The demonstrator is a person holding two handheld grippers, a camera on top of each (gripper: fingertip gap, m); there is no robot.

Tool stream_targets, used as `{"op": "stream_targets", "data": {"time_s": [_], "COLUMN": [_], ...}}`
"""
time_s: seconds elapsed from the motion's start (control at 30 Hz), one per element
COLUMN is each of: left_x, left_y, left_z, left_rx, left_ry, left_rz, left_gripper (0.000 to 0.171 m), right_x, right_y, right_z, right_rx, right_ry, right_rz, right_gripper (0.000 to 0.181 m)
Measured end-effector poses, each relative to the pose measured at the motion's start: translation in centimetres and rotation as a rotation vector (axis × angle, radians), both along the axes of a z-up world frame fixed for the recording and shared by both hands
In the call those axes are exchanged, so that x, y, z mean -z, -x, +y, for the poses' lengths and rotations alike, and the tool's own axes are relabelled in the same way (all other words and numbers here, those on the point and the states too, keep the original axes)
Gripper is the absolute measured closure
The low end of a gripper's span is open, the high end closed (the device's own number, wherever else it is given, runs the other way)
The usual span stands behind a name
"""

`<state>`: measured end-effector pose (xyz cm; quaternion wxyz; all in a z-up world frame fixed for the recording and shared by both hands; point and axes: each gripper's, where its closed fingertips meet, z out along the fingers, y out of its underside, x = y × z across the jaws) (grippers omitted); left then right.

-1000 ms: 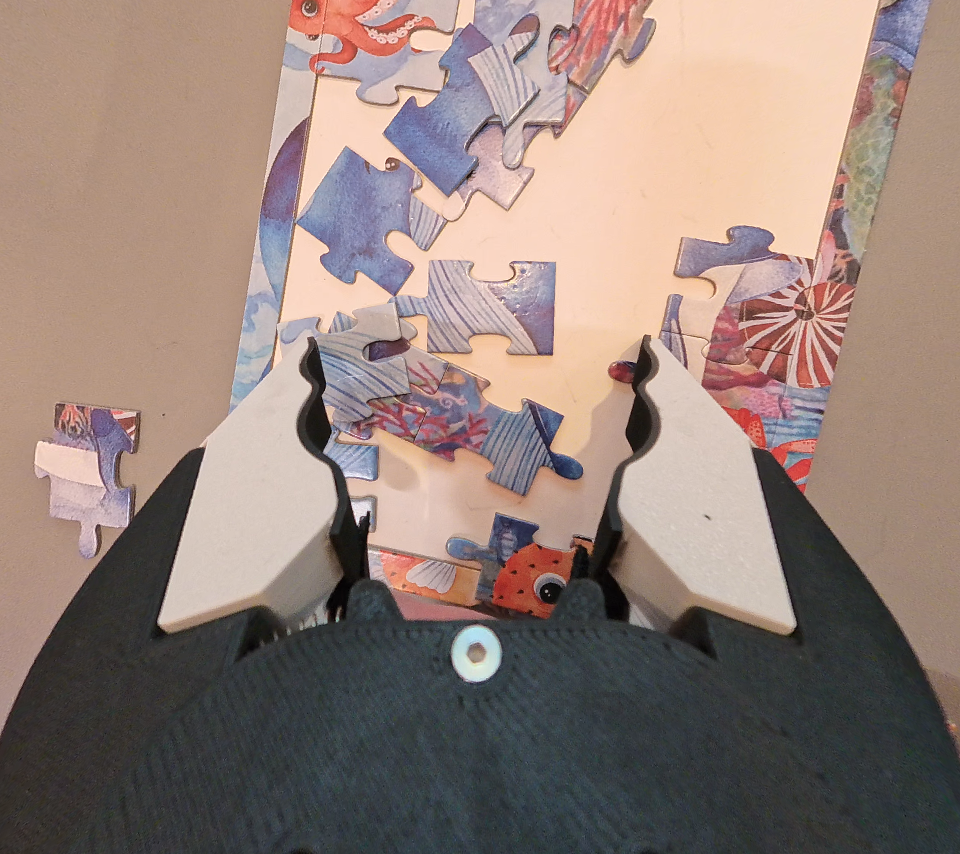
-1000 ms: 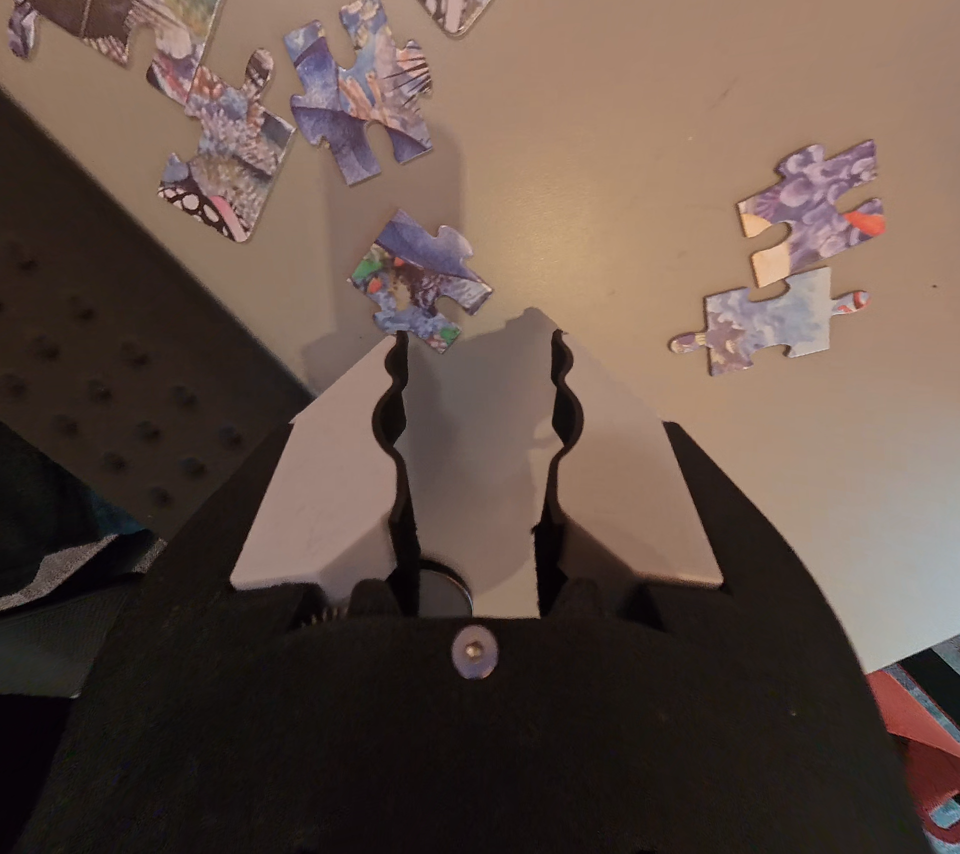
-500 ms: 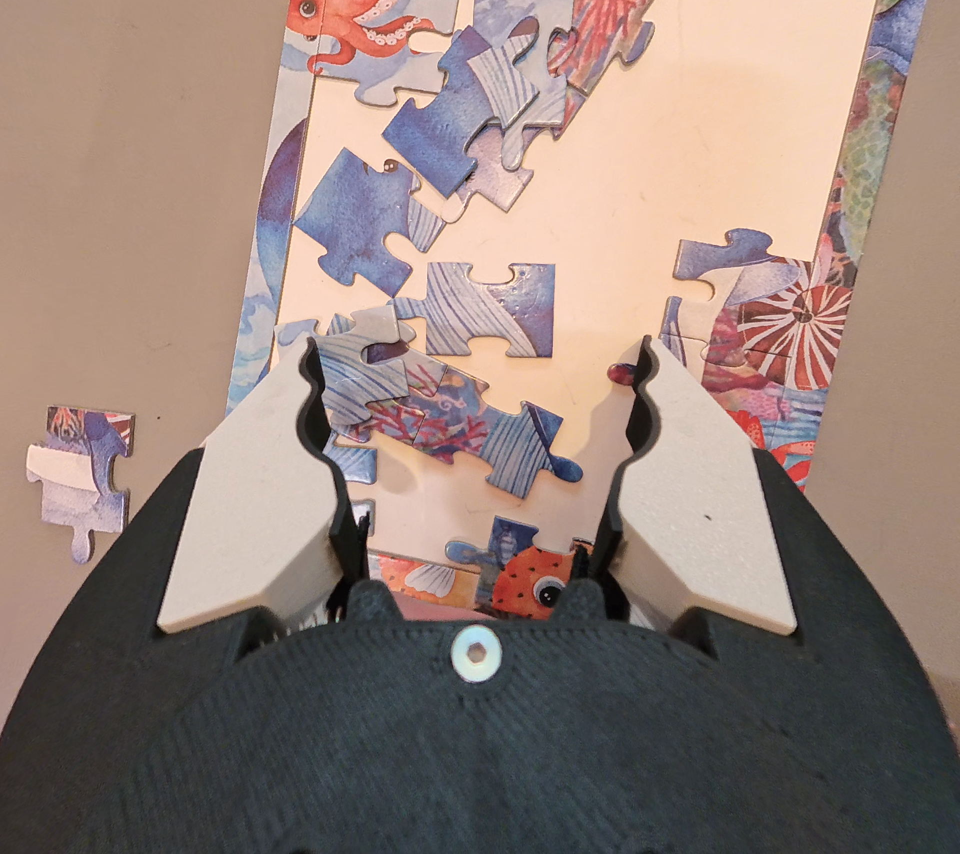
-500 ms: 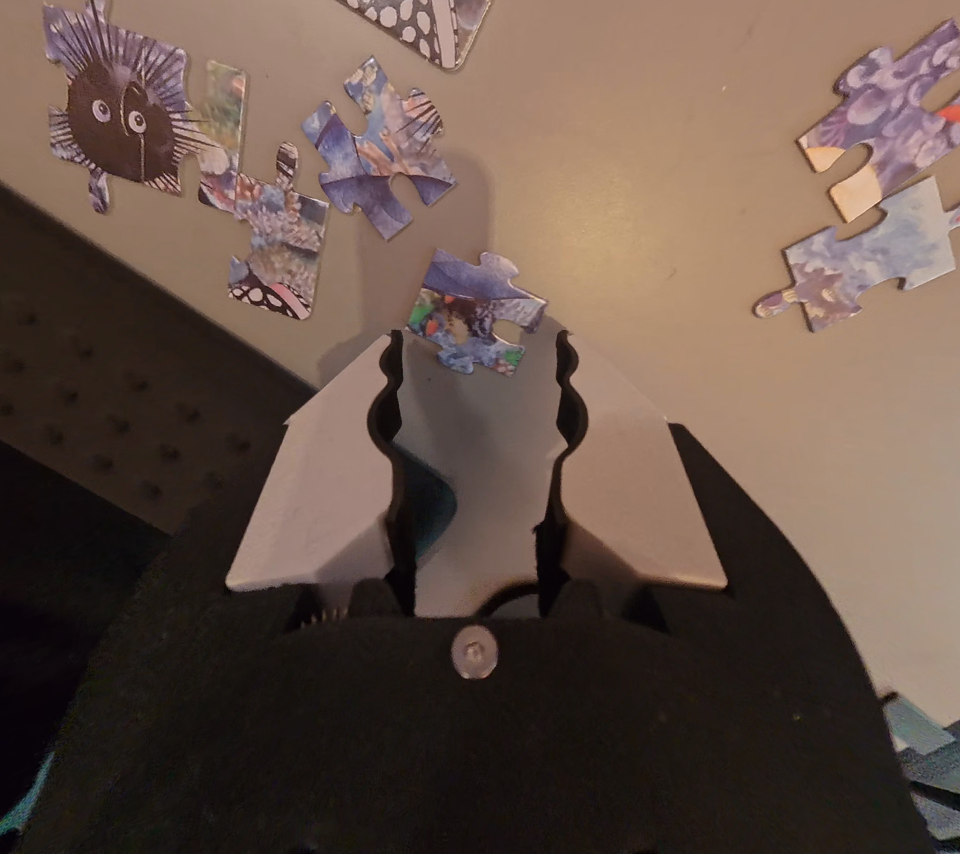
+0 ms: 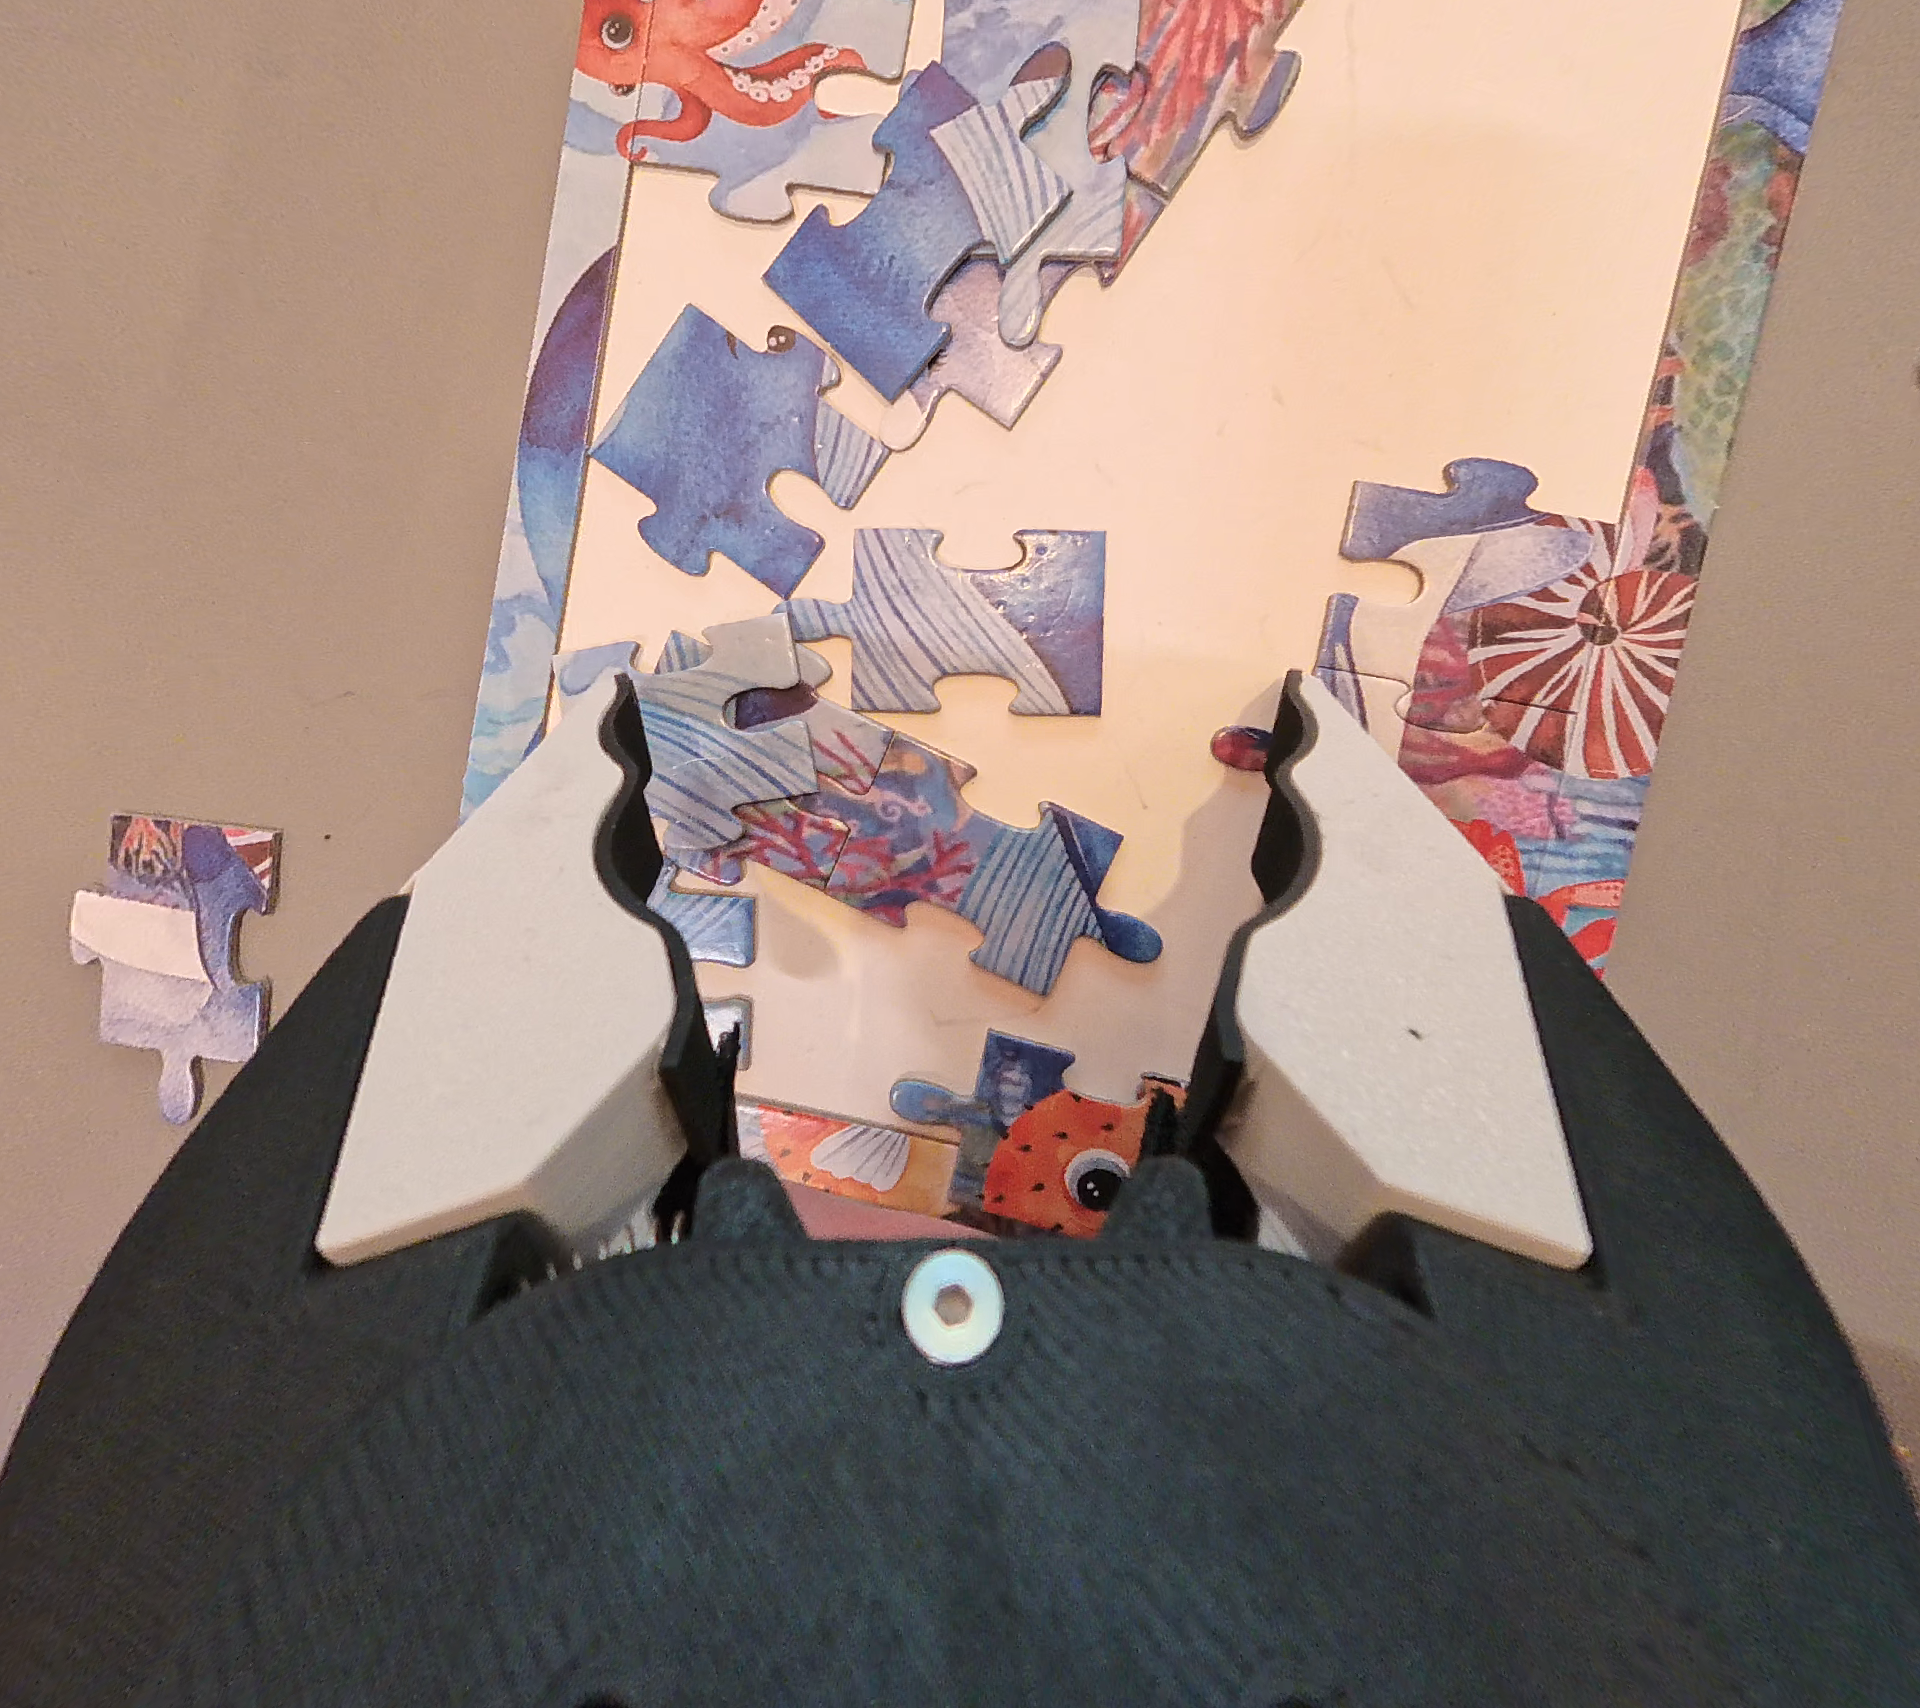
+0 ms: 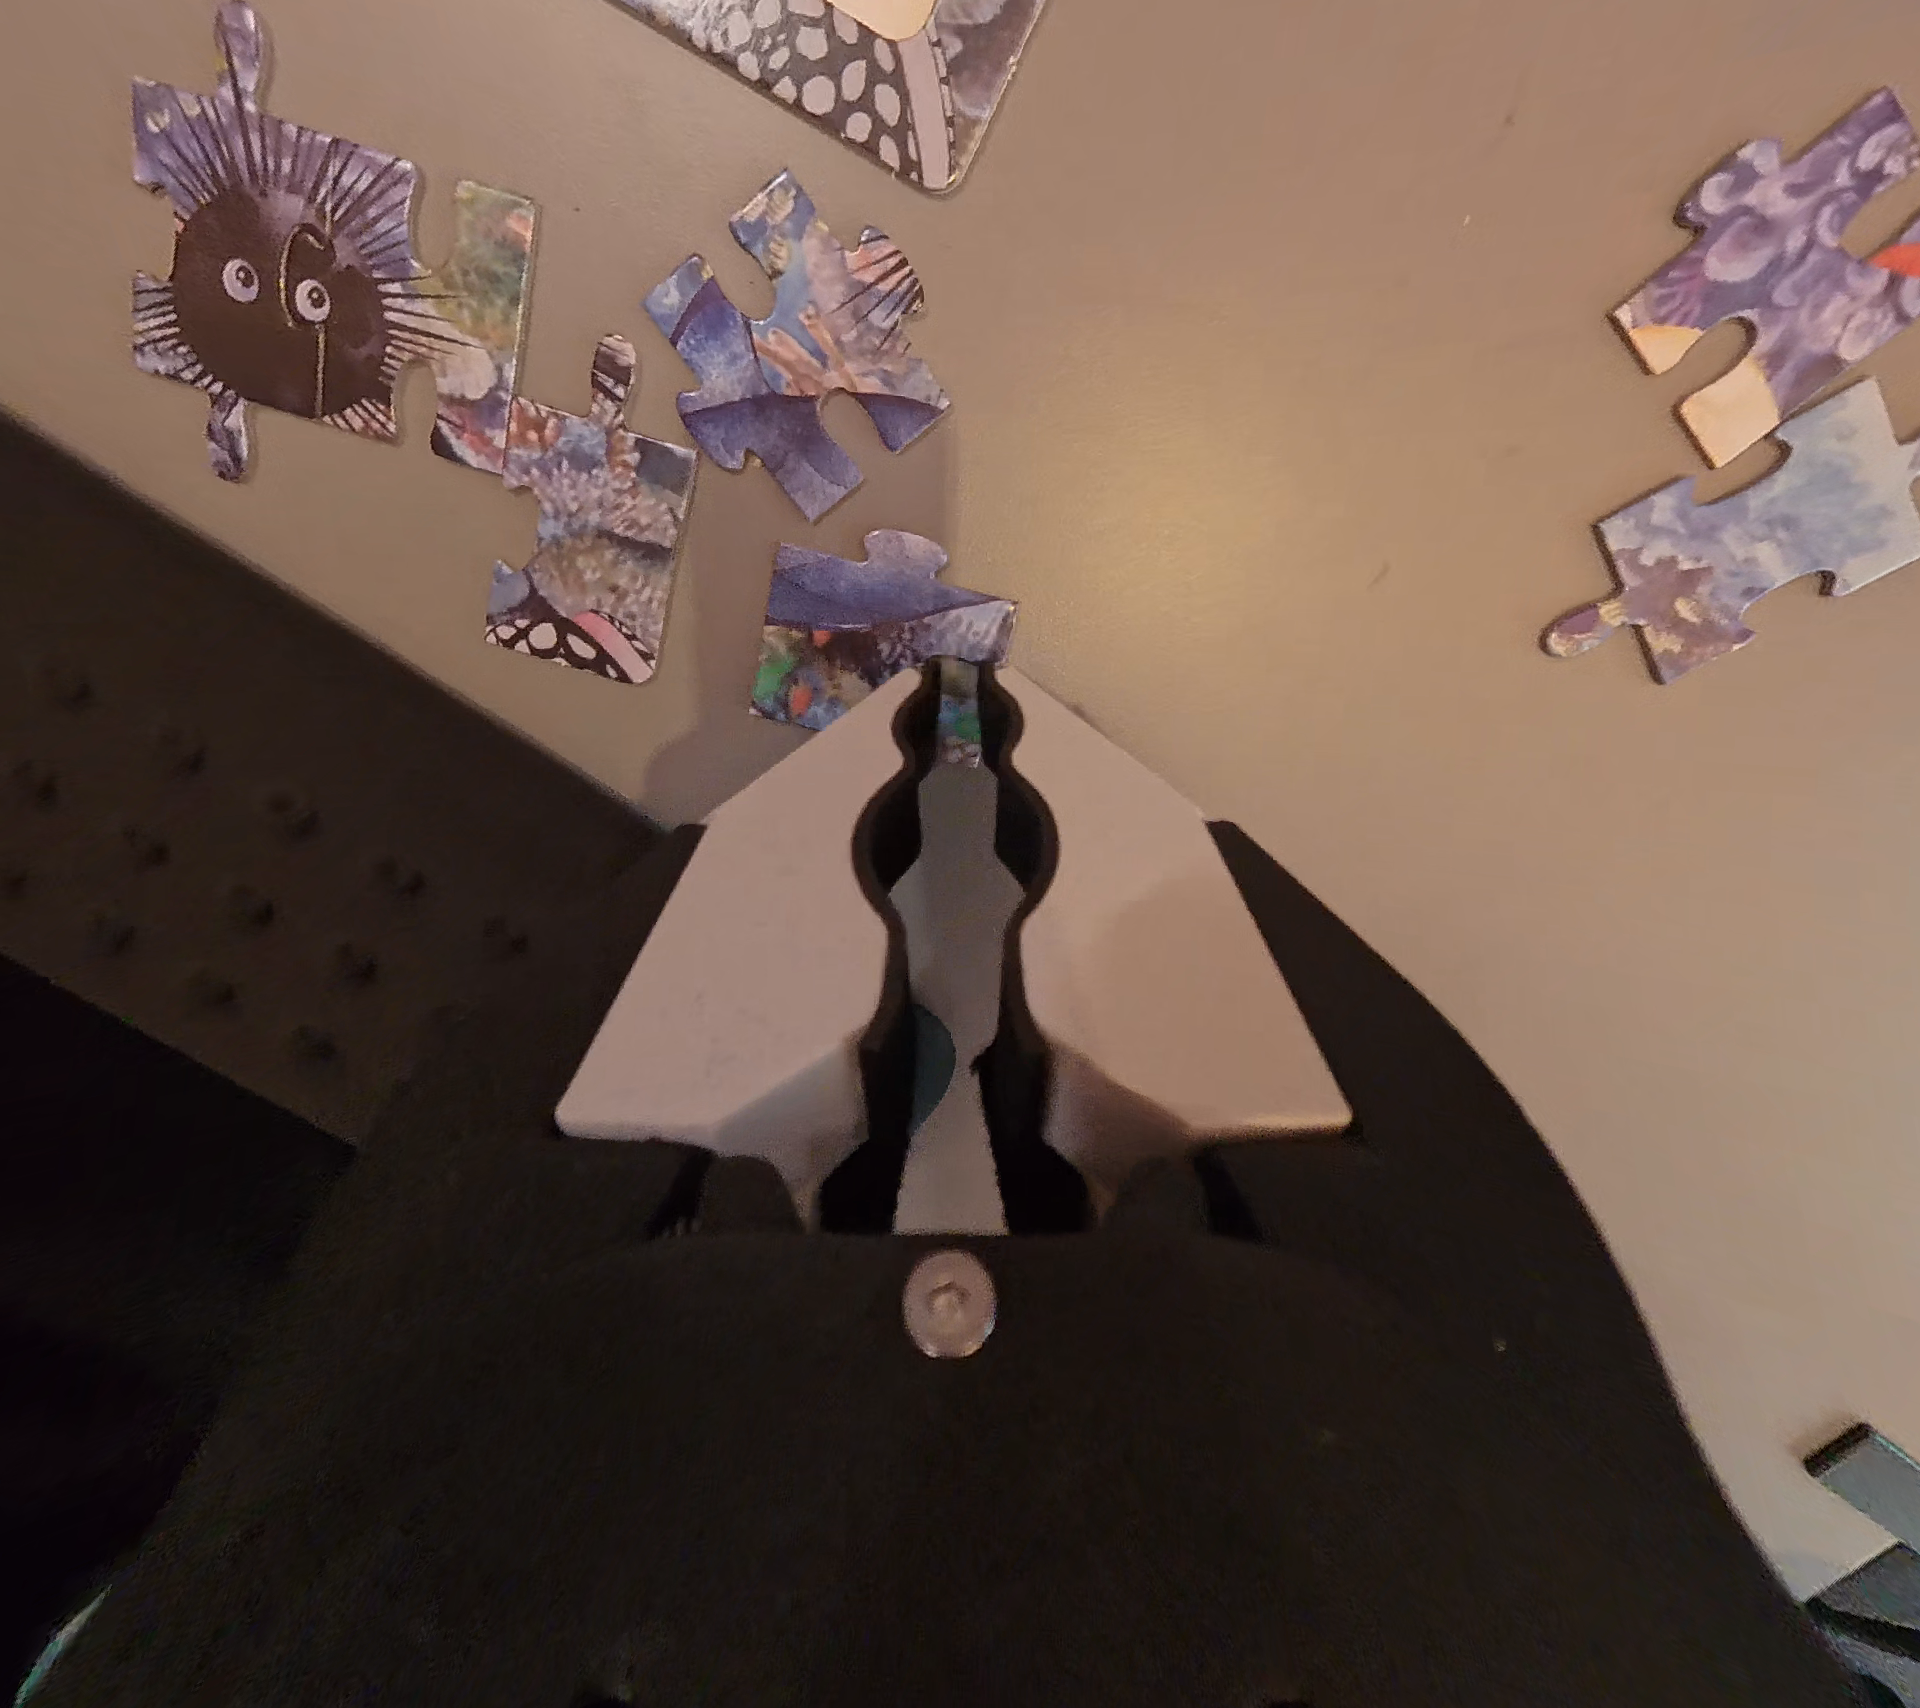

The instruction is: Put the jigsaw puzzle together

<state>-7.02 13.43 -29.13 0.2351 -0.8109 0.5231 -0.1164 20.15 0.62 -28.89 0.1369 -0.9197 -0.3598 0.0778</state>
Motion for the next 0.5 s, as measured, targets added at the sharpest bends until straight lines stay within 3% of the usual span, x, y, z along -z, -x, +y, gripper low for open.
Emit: {"op": "stream_targets", "data": {"time_s": [0.2, 0.4, 0.5], "left_x": [0.1, 0.2, 0.2], "left_y": [0.0, -0.1, -0.1], "left_z": [0.0, 0.0, 0.0], "left_rx": [-0.002, -0.002, -0.003], "left_ry": [0.007, 0.010, 0.011], "left_rz": [-0.002, -0.007, -0.007], "left_gripper": [0.055, 0.054, 0.054], "right_x": [-0.5, -2.3, -2.9], "right_y": [-1.4, -4.9, -6.2], "right_z": [0.5, 3.0, 4.5], "right_rx": [0.007, 0.092, 0.124], "right_ry": [-0.023, -0.125, -0.153], "right_rz": [-0.041, -0.086, -0.092], "right_gripper": [0.161, 0.132, 0.126]}}
